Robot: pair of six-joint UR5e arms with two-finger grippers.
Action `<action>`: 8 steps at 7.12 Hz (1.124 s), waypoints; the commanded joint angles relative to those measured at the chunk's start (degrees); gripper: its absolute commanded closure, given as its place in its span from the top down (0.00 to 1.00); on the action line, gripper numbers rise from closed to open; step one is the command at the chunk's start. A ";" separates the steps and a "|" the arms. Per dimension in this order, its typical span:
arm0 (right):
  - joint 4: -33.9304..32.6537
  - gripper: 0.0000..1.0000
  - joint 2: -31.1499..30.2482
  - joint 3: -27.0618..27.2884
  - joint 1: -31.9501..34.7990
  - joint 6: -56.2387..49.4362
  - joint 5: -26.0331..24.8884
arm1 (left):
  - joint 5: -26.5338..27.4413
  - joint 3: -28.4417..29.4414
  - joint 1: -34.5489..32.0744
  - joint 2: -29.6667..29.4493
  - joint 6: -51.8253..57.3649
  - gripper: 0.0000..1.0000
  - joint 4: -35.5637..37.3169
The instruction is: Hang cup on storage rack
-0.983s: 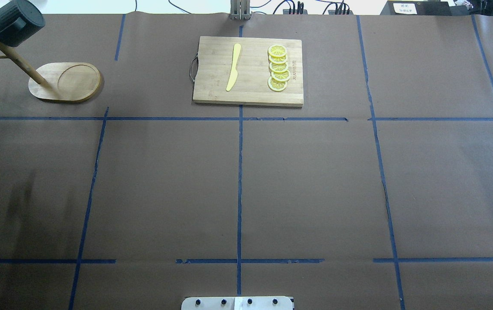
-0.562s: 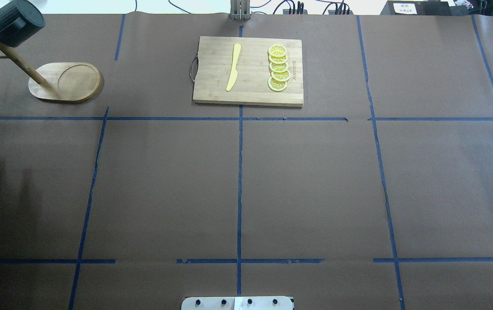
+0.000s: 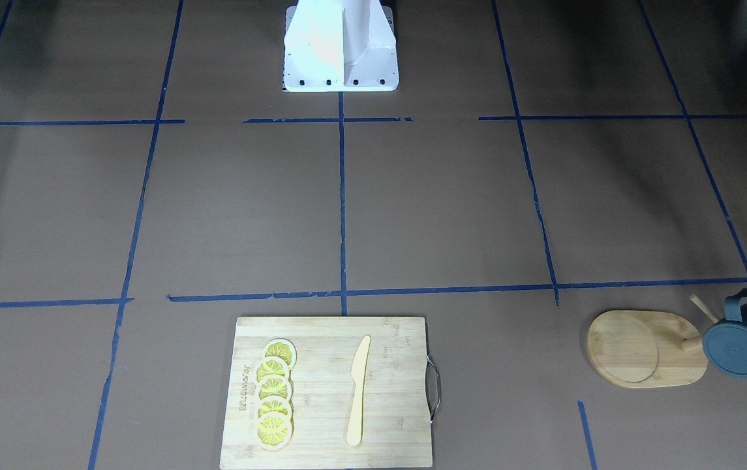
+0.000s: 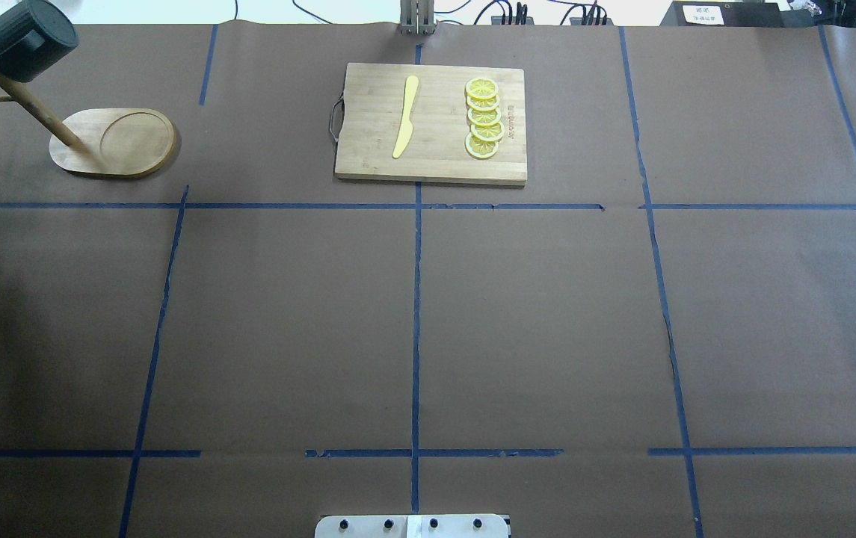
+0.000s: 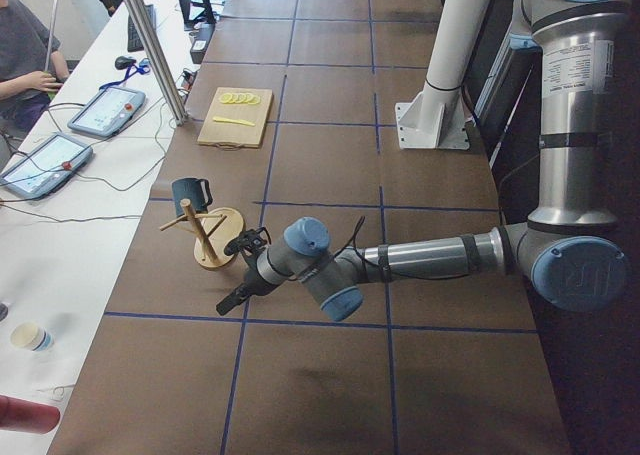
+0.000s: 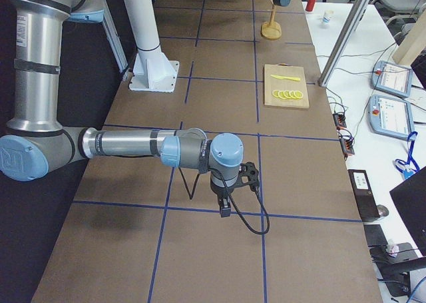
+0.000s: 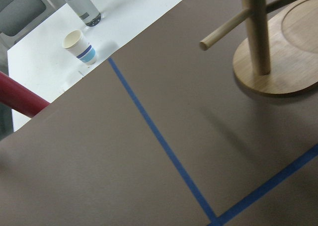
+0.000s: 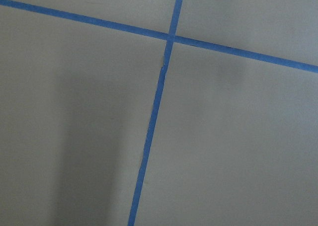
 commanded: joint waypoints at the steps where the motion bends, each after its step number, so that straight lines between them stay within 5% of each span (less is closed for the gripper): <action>1: 0.00 1.00 0.00 0.00 0.00 -0.07 0.02 | -0.37 -12.77 -3.42 -1.54 6.97 1.00 30.45; 2: 0.00 1.00 -0.09 0.00 0.00 0.02 0.02 | -3.34 -14.04 -7.78 -1.81 6.79 1.00 41.98; 4: 0.00 1.00 0.00 -0.26 0.00 0.02 0.02 | -24.36 -13.18 -14.65 -1.11 -2.37 1.00 54.10; 8: 0.00 1.00 0.26 -0.53 0.00 0.55 0.46 | -26.74 -13.70 -15.12 3.10 -3.23 1.00 54.75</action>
